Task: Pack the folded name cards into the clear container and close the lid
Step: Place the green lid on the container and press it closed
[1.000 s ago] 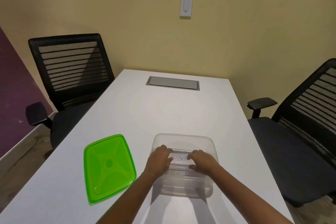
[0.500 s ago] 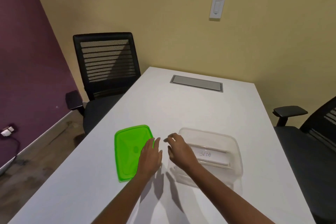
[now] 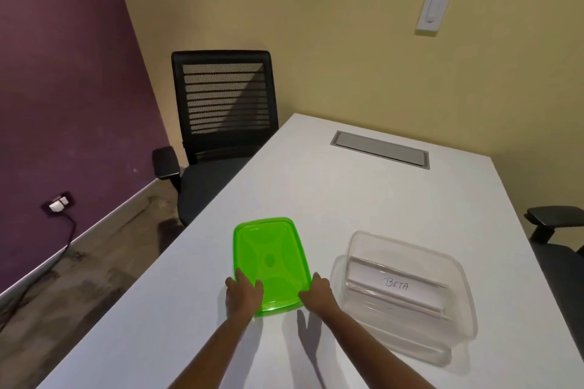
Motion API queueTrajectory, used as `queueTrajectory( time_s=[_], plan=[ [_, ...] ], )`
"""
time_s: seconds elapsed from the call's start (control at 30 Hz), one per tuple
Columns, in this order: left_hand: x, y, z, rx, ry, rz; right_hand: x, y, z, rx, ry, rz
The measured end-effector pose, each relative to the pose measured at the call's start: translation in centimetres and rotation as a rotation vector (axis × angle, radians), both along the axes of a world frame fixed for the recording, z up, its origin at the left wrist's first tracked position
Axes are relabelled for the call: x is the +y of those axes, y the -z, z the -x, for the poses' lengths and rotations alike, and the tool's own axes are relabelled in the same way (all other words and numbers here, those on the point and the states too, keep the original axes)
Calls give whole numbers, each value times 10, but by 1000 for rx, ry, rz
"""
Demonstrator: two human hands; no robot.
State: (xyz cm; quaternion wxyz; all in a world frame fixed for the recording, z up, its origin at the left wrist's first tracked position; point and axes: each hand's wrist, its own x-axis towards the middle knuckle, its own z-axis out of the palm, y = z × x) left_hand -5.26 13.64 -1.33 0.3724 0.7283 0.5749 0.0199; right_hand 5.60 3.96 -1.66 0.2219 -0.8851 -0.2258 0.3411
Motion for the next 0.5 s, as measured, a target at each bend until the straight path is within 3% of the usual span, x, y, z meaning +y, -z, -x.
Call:
queueTrajectory(
  time_s=[0.3,0.5],
  plan=[
    [5,2,-2,-63,-158,172,2,3,-1,350,280,-173],
    [6,-1,3,-55,-214,162,-1,-4,-4,485,458,-271]
  ],
)
